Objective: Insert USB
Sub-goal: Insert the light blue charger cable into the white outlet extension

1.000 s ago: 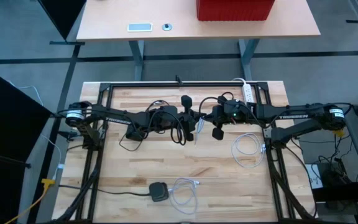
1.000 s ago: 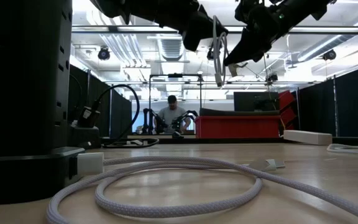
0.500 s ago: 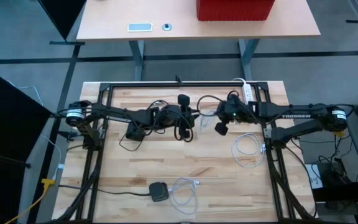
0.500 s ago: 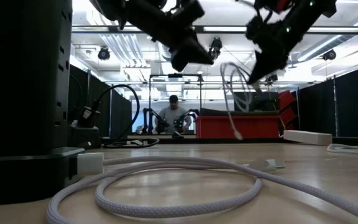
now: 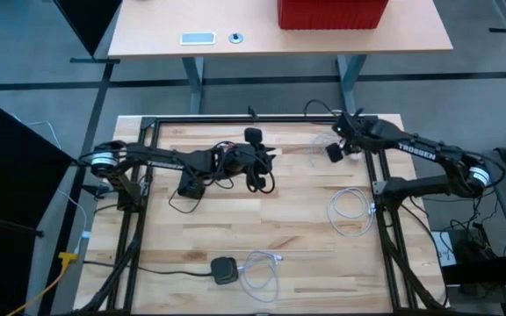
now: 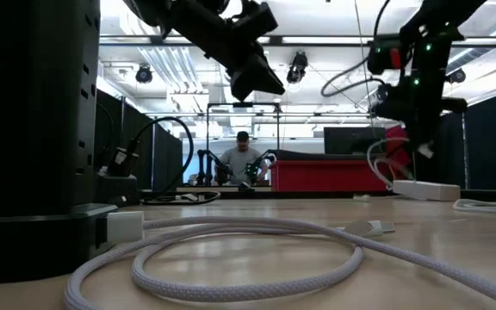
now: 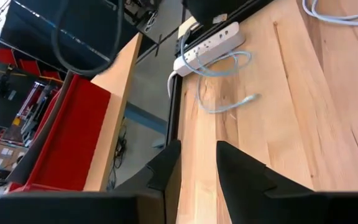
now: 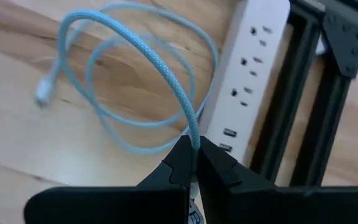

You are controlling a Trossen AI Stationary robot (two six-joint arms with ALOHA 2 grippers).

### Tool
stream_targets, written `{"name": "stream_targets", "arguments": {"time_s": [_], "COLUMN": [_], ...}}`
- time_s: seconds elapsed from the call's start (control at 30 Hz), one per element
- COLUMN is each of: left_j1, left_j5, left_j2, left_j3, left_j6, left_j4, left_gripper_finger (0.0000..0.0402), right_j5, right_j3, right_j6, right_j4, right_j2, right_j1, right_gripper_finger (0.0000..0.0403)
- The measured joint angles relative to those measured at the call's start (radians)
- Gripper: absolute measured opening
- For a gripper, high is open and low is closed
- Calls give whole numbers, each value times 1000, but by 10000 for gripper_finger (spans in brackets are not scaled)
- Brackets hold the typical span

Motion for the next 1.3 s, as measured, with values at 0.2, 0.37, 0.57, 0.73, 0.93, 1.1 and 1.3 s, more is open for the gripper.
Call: {"name": "stream_targets", "arguments": {"time_s": [0.2,0.37,0.57,0.73,0.93,1.1,1.3], "left_j1": [0,0,0,0,0,2,7], "left_j5": [-17,-17,-17,-16,-15,-14,20], "left_j2": [-41,-59,-64,-65,-65,-65,-65], "left_j3": [0,0,0,0,0,0,0], "left_j6": [-24,-41,-50,-50,-52,-49,-18], "left_j4": [-54,-108,-142,-159,-161,-147,-75], "left_gripper_finger": [76,70,68,71,66,71,74], "right_j5": [76,111,231,267,281,254,165], "right_j3": [0,0,0,0,0,21,67], "right_j6": [106,202,307,346,268,258,191], "right_j4": [-43,-93,-163,-160,-102,-78,-30], "right_j2": [121,271,407,462,504,490,464], "right_j1": [-15,-15,-17,-20,-9,50,136], "right_gripper_finger": [0,0,0,0,0,0,0]}}
